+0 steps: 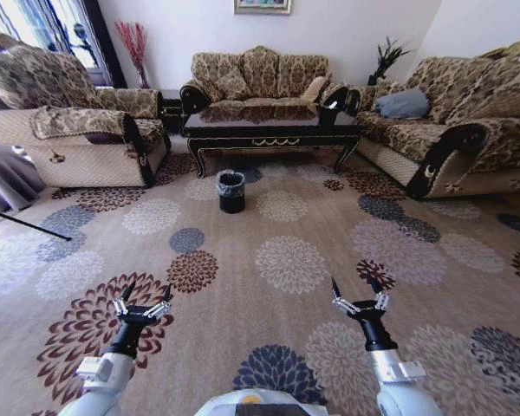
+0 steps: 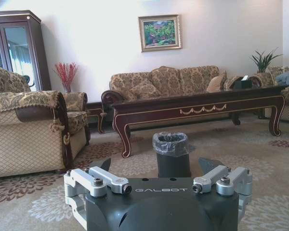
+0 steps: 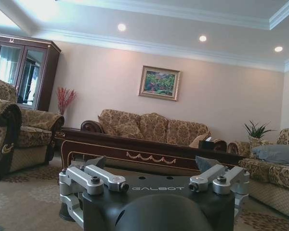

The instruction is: Move to the front of the table and pick up the trash from the floor, then place it into the trash bin.

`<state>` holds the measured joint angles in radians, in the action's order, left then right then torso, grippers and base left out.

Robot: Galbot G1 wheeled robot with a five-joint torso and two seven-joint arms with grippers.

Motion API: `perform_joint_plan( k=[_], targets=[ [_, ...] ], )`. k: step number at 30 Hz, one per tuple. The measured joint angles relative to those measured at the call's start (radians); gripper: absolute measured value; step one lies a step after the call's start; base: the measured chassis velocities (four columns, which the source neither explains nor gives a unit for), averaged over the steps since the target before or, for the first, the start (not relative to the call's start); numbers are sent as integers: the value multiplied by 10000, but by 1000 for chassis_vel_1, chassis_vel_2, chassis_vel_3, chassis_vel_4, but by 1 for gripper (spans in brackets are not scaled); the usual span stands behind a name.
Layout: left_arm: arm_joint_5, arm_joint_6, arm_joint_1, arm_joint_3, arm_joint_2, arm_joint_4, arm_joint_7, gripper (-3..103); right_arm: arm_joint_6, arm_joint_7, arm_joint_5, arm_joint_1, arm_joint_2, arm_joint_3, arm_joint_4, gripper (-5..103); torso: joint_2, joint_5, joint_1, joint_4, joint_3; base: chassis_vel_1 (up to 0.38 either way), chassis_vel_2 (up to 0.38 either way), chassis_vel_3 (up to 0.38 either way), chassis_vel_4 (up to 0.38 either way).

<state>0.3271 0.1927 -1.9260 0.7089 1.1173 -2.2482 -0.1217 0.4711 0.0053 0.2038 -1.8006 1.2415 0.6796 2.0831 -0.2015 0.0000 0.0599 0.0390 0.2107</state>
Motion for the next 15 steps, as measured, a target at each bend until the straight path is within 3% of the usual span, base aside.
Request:
perform_joint_plan(
  k=[15],
  targets=[
    [0,0,0,0,0,0,0,100,0,0,0,0,0,0,0,100,-633,0,164,0,467,0,0,0,0]
  ],
)
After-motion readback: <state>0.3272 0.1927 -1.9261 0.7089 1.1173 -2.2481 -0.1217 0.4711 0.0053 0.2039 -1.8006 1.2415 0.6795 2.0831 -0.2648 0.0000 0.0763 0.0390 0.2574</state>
